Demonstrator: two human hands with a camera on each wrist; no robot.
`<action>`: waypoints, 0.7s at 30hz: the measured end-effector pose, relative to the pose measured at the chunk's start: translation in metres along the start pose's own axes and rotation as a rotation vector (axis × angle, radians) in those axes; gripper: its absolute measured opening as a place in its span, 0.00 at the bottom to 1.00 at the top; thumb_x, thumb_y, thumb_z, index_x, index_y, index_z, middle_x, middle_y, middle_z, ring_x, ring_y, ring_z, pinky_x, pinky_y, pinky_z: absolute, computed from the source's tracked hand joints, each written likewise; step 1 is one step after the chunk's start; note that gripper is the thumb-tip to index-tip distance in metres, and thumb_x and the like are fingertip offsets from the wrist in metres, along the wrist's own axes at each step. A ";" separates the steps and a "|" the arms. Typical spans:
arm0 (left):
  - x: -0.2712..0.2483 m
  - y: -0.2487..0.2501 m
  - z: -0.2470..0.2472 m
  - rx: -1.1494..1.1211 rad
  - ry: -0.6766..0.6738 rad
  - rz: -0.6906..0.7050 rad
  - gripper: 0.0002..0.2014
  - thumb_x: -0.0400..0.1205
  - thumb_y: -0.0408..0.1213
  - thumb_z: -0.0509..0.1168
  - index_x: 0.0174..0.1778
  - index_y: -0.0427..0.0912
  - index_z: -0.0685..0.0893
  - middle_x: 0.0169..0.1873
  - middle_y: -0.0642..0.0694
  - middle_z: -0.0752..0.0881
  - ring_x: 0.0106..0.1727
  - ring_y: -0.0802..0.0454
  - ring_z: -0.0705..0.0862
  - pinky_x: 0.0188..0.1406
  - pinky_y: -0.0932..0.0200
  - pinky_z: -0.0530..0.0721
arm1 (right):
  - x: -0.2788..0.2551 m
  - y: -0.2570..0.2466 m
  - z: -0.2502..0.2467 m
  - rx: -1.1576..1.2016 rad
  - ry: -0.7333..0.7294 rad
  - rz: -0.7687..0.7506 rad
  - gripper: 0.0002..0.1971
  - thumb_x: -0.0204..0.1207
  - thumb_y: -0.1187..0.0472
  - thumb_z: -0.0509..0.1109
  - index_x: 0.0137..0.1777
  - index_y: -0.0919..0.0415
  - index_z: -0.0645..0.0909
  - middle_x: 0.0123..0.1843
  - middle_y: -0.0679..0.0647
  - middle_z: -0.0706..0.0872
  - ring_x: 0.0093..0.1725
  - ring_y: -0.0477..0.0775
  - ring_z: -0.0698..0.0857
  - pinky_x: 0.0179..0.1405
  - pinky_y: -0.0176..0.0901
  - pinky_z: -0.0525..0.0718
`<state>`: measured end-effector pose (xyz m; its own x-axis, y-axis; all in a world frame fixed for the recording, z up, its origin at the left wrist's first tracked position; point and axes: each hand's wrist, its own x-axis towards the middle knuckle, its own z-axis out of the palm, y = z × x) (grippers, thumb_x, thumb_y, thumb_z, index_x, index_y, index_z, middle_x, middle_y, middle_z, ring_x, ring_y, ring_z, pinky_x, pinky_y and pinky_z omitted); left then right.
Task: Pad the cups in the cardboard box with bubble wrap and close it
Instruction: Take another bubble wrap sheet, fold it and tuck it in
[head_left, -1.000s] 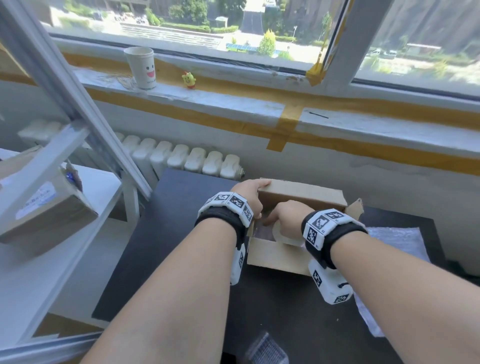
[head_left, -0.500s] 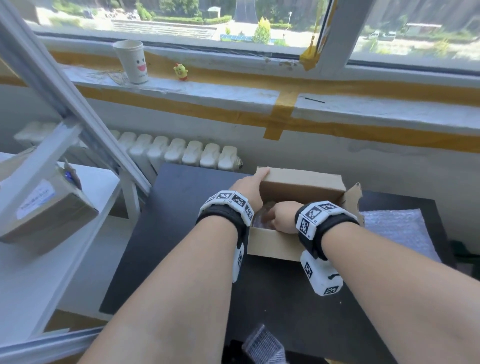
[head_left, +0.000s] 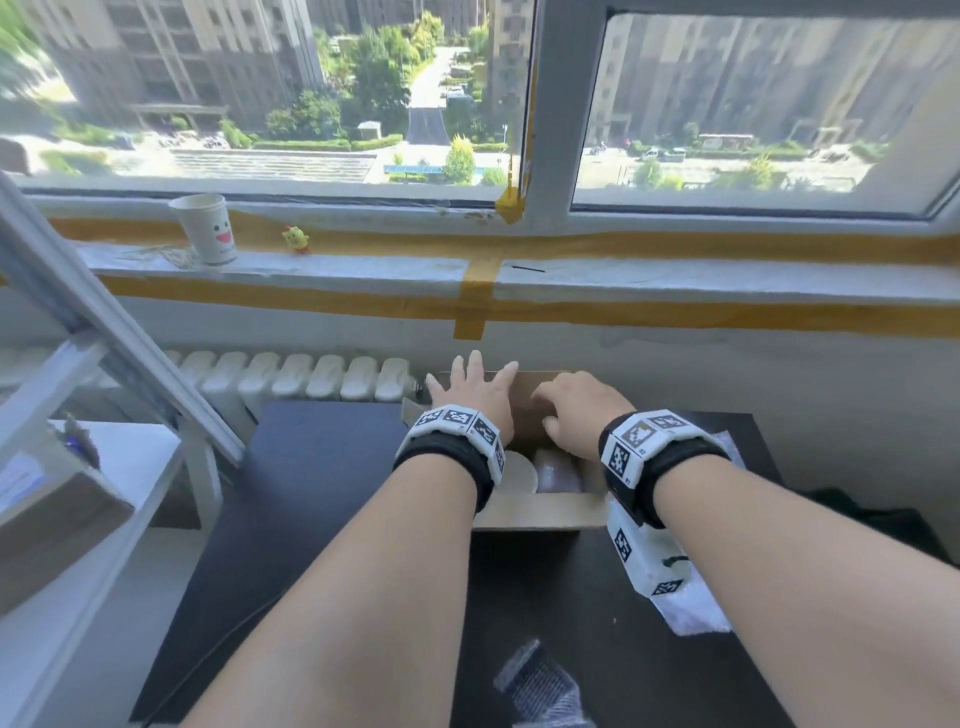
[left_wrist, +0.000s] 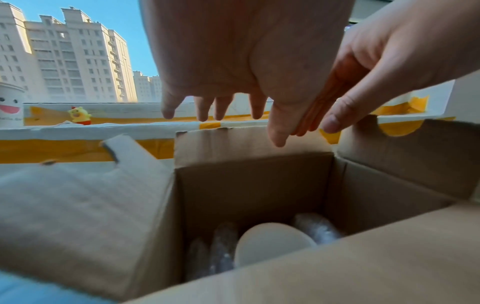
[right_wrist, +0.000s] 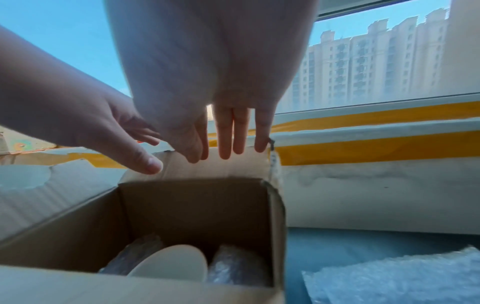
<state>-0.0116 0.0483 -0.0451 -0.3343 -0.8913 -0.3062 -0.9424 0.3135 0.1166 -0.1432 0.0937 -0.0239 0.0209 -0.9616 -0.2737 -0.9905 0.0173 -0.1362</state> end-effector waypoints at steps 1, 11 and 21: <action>0.000 0.008 -0.001 -0.008 -0.004 0.015 0.36 0.84 0.39 0.61 0.84 0.61 0.50 0.86 0.41 0.44 0.87 0.41 0.43 0.81 0.31 0.47 | -0.004 0.007 -0.002 0.002 0.014 0.011 0.22 0.78 0.59 0.59 0.72 0.51 0.76 0.70 0.57 0.79 0.72 0.59 0.74 0.66 0.57 0.79; 0.006 0.106 -0.008 -0.016 0.083 0.234 0.25 0.84 0.38 0.60 0.79 0.48 0.66 0.75 0.38 0.67 0.75 0.39 0.68 0.70 0.43 0.71 | -0.049 0.099 -0.012 0.070 0.070 0.194 0.21 0.81 0.56 0.60 0.73 0.51 0.75 0.72 0.56 0.77 0.73 0.58 0.73 0.69 0.57 0.77; 0.017 0.190 0.020 -0.040 -0.002 0.334 0.23 0.83 0.35 0.61 0.76 0.44 0.69 0.74 0.39 0.65 0.74 0.39 0.68 0.66 0.44 0.77 | -0.086 0.185 0.014 0.135 0.029 0.374 0.20 0.82 0.54 0.59 0.73 0.50 0.74 0.71 0.54 0.77 0.70 0.57 0.76 0.64 0.53 0.79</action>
<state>-0.1960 0.0995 -0.0467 -0.6246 -0.7409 -0.2466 -0.7798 0.5750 0.2475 -0.3259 0.1838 -0.0390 -0.3440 -0.8891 -0.3018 -0.9021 0.4021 -0.1565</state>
